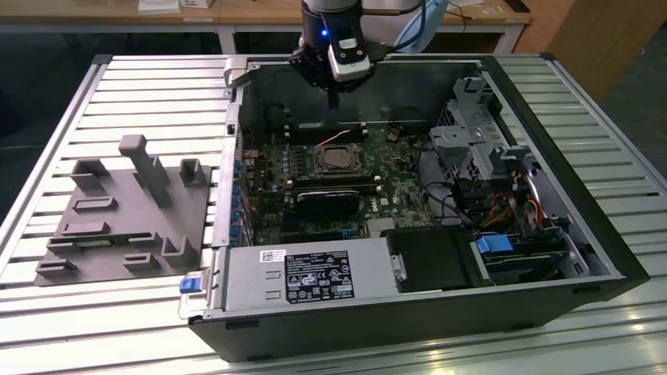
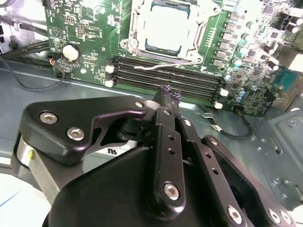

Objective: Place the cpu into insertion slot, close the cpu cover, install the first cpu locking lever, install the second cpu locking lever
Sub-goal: 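Install the first cpu locking lever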

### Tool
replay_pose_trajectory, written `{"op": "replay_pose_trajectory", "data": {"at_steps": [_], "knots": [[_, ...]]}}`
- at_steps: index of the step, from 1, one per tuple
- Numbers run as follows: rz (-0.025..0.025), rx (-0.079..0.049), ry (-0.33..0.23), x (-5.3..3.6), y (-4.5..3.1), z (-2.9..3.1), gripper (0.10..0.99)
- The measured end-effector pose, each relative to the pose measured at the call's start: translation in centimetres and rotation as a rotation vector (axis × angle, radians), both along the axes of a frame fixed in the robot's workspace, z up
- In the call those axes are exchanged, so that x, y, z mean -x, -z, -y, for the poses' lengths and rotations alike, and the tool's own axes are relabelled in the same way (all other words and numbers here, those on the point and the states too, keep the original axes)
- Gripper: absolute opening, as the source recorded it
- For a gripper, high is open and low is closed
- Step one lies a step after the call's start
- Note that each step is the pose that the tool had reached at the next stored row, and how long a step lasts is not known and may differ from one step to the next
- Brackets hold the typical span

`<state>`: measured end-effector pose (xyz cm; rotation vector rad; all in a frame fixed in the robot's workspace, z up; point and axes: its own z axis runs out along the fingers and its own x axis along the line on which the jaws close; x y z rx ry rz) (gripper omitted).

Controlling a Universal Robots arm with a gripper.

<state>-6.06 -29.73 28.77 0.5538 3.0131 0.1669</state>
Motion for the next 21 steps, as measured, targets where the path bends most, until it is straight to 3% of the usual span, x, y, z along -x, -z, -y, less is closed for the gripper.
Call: {"op": "replay_pose_trajectory", "data": {"at_steps": [15,19,21], "knots": [[0.031,-0.004,0.0,0.0,1.8,0.06,0.102],[0.043,-0.007,0.0,0.0,2.13,0.08,0.102],[0.0514,-0.011,0.0,0.0,2.23,0.09,0.102]]}}
